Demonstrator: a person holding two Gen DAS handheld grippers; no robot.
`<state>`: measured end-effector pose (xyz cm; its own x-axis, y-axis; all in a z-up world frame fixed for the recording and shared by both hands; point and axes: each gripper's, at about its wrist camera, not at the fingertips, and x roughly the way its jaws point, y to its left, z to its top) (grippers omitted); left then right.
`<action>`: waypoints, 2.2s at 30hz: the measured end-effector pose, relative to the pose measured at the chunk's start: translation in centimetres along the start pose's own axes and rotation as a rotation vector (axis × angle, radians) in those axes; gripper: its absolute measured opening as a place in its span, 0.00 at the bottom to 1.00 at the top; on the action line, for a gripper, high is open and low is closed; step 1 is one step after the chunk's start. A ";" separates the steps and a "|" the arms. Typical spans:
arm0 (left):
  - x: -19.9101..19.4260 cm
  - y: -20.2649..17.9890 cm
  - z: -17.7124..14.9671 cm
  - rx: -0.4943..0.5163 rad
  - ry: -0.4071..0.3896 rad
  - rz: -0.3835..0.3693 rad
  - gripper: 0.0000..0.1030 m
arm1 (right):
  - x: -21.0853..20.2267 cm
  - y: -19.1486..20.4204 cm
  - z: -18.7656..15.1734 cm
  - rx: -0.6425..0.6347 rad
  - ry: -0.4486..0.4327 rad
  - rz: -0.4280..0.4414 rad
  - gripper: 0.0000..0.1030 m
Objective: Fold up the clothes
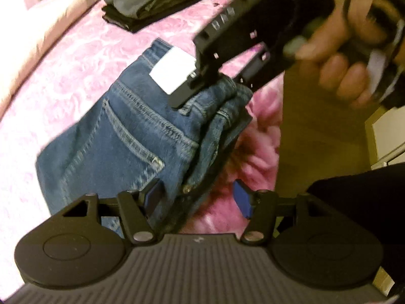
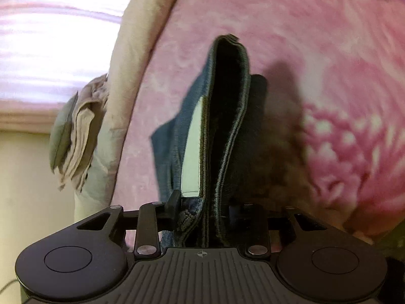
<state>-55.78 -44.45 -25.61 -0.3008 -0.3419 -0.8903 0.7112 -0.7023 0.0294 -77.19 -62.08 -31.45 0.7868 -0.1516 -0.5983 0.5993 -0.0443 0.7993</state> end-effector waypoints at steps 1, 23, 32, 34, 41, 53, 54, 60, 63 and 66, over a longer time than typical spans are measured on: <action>-0.7 0.4 0.5 -0.013 -0.008 0.003 0.55 | -0.4 1.5 0.4 -0.028 0.002 -0.013 0.32; -25.1 15.2 -30.9 -0.531 0.005 0.351 0.55 | 25.4 37.5 -27.2 -1.170 0.262 -0.346 0.70; -22.5 16.6 -35.9 -0.636 0.008 0.311 0.55 | 29.6 34.7 -23.8 -0.952 0.335 -0.312 0.70; -20.5 17.1 -35.3 -0.642 -0.014 0.288 0.55 | 29.3 32.4 -21.2 -0.885 0.301 -0.385 0.70; -12.2 21.2 -33.1 -0.789 -0.099 0.200 0.55 | 27.4 24.0 -14.1 -0.732 0.232 -0.523 0.70; -8.4 25.7 -35.6 -1.129 -0.048 0.080 0.43 | 27.0 15.9 -10.2 -0.591 0.283 -0.416 0.70; -8.1 25.9 -35.5 -1.126 -0.044 0.067 0.32 | 27.1 15.7 -10.2 -0.581 0.287 -0.409 0.70; -12.9 25.3 -36.1 -1.139 -0.168 0.155 0.10 | 26.4 17.7 -11.0 -0.640 0.268 -0.370 0.70; -10.6 25.9 -38.9 -1.243 -0.120 0.112 0.13 | 27.1 17.8 -12.0 -0.678 0.289 -0.357 0.70; -9.3 26.2 -39.5 -1.225 -0.075 0.101 0.20 | 27.4 18.6 -13.4 -0.766 0.276 -0.431 0.71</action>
<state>-9.20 -35.02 -34.52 -0.2171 -0.4241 -0.8792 0.8474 0.3651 -0.3854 -42.49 -53.87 -33.73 0.4212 -0.0284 -0.9065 0.7056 0.6383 0.3078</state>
